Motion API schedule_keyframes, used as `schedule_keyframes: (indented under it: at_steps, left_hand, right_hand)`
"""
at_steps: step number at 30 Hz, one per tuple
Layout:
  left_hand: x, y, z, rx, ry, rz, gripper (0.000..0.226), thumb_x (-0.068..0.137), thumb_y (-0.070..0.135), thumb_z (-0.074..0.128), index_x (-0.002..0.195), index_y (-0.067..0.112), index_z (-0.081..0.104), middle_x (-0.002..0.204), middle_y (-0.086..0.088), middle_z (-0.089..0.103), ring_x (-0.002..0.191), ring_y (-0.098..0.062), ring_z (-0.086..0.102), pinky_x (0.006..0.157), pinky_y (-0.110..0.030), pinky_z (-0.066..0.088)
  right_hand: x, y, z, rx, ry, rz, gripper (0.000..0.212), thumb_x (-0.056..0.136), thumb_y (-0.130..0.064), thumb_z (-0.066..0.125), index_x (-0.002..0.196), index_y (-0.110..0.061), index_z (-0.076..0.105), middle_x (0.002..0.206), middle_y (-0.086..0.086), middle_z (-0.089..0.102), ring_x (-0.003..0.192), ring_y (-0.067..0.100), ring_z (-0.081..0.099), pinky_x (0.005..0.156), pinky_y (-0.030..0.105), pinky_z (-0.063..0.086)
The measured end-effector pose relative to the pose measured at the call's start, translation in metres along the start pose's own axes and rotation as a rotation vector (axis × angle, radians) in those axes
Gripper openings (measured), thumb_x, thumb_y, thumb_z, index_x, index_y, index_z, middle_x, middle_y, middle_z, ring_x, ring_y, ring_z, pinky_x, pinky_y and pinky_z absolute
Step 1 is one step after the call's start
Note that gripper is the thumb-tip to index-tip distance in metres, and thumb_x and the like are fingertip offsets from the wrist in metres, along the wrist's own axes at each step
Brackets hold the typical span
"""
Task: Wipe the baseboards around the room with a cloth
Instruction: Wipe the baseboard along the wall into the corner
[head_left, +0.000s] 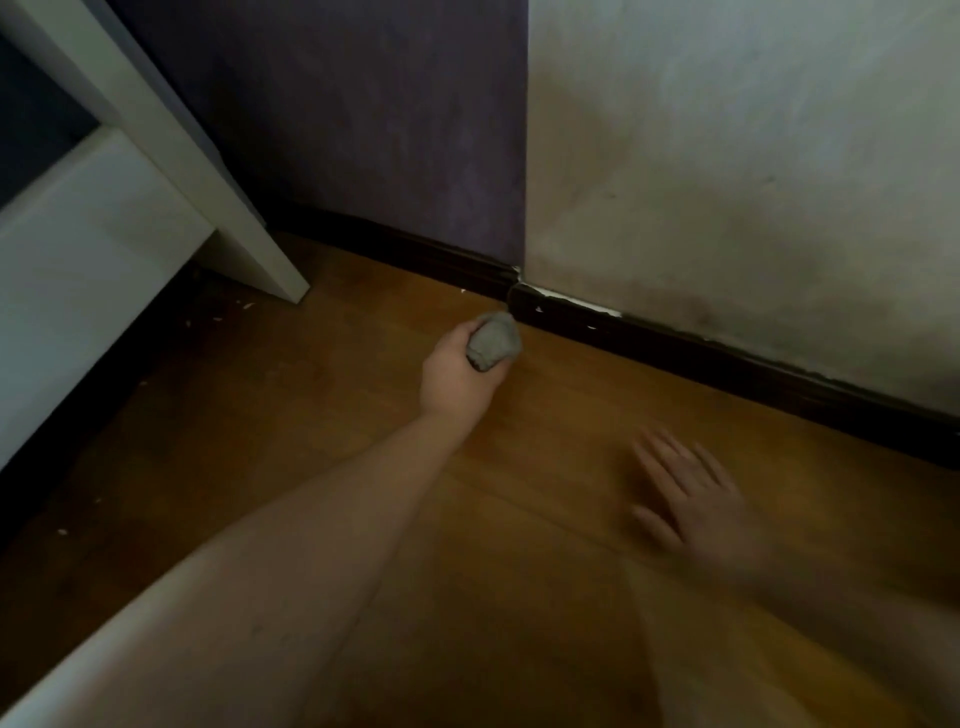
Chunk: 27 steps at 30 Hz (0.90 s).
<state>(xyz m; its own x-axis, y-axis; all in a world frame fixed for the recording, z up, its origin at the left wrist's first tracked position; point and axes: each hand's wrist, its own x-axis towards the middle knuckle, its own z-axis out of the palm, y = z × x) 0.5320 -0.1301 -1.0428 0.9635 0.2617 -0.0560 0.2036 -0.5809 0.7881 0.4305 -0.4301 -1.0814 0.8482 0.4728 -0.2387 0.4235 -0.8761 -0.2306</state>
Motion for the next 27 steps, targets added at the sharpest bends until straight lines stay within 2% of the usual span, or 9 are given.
schedule_keyframes:
  at_steps: [1,4,5,7,10,12,17,23,27]
  left_hand:
    - [-0.002,0.003,0.009,-0.024,0.005,-0.015,0.055,0.079,0.024,0.083,0.129,0.014,0.063,0.123,-0.005,0.066,0.111,-0.016,0.06,0.088,-0.016,0.04]
    - [-0.006,0.011,0.039,-0.111,0.038,-0.113,0.058,0.081,0.023,0.081,0.134,0.015,0.06,0.127,-0.006,0.064,0.116,-0.02,0.059,0.094,-0.019,0.041]
    - [-0.005,0.009,0.047,-0.131,0.052,-0.142,0.058,0.081,0.022,0.08,0.135,0.016,0.059,0.128,-0.006,0.064,0.117,-0.02,0.058,0.094,-0.019,0.039]
    - [-0.005,0.004,0.058,-0.129,0.07,-0.154,0.058,0.081,0.02,0.081,0.135,0.014,0.059,0.127,-0.006,0.064,0.116,-0.02,0.058,0.093,-0.019,0.038]
    - [0.0,-0.006,0.073,-0.121,0.057,-0.156,0.059,0.078,0.015,0.082,0.133,0.011,0.059,0.122,-0.003,0.063,0.113,-0.02,0.059,0.097,-0.024,0.042]
    - [0.004,-0.007,0.08,-0.135,0.122,-0.21,0.06,0.08,0.018,0.08,0.135,0.012,0.058,0.126,-0.005,0.063,0.116,-0.022,0.059,0.102,-0.029,0.044]
    - [0.014,0.003,0.089,-0.193,0.256,-0.355,0.059,0.085,0.024,0.075,0.139,0.023,0.053,0.131,-0.003,0.062,0.117,-0.019,0.058,0.103,-0.027,0.043]
    - [0.027,0.011,0.105,-0.112,0.296,-0.386,0.056,0.082,0.024,0.075,0.135,0.02,0.057,0.128,-0.006,0.064,0.117,-0.023,0.06,0.102,-0.032,0.046]
    - [0.032,0.028,0.12,-0.205,0.372,-0.507,0.048,0.082,0.019,0.075,0.128,0.015,0.061,0.124,-0.007,0.065,0.113,-0.022,0.061,0.096,-0.025,0.046]
  right_hand:
    - [-0.025,0.01,0.005,-0.001,0.002,0.084,0.066,0.099,-0.067,0.009,0.157,-0.036,0.004,0.165,-0.005,0.003,0.151,0.015,0.004,0.12,0.036,0.0]
    - [-0.063,0.033,0.025,-0.007,-0.148,0.216,0.063,0.093,-0.073,0.001,0.148,-0.051,-0.019,0.158,-0.014,-0.03,0.148,0.011,-0.019,0.119,0.037,-0.012]
    - [-0.067,0.038,0.029,-0.016,-0.138,0.213,0.064,0.094,-0.073,0.002,0.15,-0.049,-0.016,0.159,-0.014,-0.027,0.15,0.013,-0.014,0.12,0.04,-0.009]
    - [-0.068,0.041,0.035,-0.024,-0.1,0.207,0.063,0.098,-0.068,0.012,0.155,-0.044,0.001,0.165,-0.008,-0.006,0.152,0.017,0.004,0.12,0.049,0.004]
    - [-0.066,0.045,0.039,-0.01,-0.046,0.172,0.061,0.099,-0.062,0.023,0.156,-0.04,0.014,0.165,-0.003,0.009,0.151,0.018,0.012,0.119,0.052,0.01]
    - [-0.067,0.046,0.043,-0.017,-0.012,0.163,0.061,0.099,-0.06,0.027,0.155,-0.04,0.017,0.165,-0.002,0.011,0.151,0.017,0.011,0.119,0.053,0.012]
    - [-0.067,0.049,0.048,-0.005,0.014,0.146,0.061,0.099,-0.061,0.026,0.155,-0.04,0.016,0.165,-0.003,0.009,0.152,0.017,0.008,0.118,0.056,0.012]
    - [-0.067,0.052,0.054,0.004,0.076,0.127,0.062,0.098,-0.058,0.034,0.155,-0.037,0.023,0.165,0.0,0.015,0.151,0.021,0.015,0.118,0.056,0.013]
    - [-0.066,0.053,0.055,-0.004,0.112,0.113,0.062,0.097,-0.058,0.037,0.154,-0.036,0.026,0.164,0.002,0.017,0.15,0.021,0.017,0.117,0.057,0.014]
